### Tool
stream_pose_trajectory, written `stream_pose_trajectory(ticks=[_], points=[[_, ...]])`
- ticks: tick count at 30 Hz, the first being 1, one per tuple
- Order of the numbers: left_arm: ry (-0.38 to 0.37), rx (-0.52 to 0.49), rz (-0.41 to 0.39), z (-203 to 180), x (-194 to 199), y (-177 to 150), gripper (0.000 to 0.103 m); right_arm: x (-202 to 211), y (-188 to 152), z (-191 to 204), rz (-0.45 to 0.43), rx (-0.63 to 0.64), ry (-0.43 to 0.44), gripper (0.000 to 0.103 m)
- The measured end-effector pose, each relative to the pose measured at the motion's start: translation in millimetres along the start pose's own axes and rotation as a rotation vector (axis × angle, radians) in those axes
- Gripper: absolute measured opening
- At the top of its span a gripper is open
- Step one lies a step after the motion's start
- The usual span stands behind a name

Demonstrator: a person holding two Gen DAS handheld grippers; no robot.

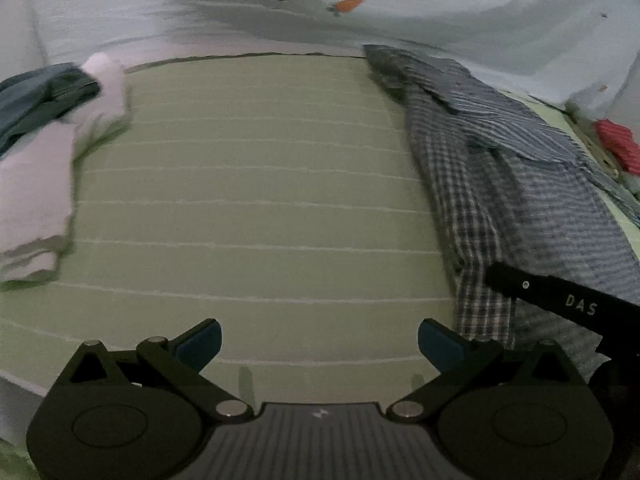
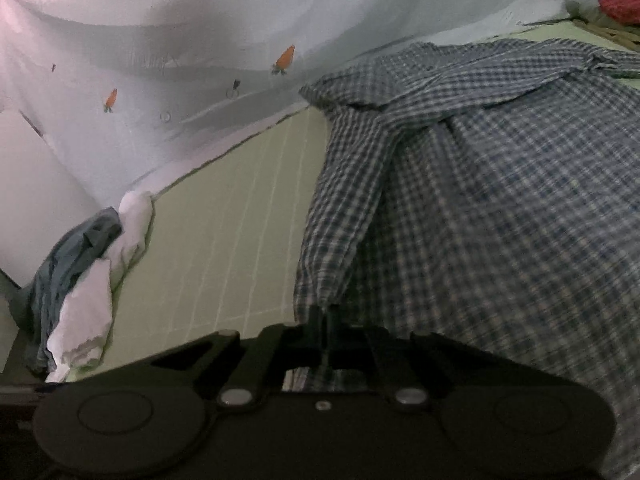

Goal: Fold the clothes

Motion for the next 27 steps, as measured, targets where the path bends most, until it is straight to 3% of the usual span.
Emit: stream_pose_trajectory(ticks=[9,16,18,22,27], points=[[-0.07,-0.043,0.032,-81.7,-14.8,0.5,0.103,31.7,31.5,-59.0,-0.002,-0.006,0.013,0.002],[-0.079,-0.05,0.12,-134.6,-34.6,-15.9,0.103,39.8,50.1,-113.6,0.043,-0.022,-0.004,0.003],[-0.068,-0.038,0.147,-141.5,-39.5,-23.7,0.103,34.4,50.3,-124.3,0.079,-0.026,-0.005,0.005],[-0.031,0.006,0.192,-146.2,-47.7,-36.8,0.103,31.8,39.3,-139.9,0.15,-0.047,0.016,0.023],[0.006,0.03,0.2,-138.7,-45.5,-47.6,0.103,40.2,19.2,-138.5,0.192,-0.083,0.061,0.033]])
Point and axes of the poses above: each gripper's, at about its wrist camera, not at the fingertips, and x roughly against the way its jaws point, z to its left, y to its top, the point moved 3 cm from there along -x, roughly the way its jaws point, and after that the axes turned 2 degrees about z, right-handed, at the moved point
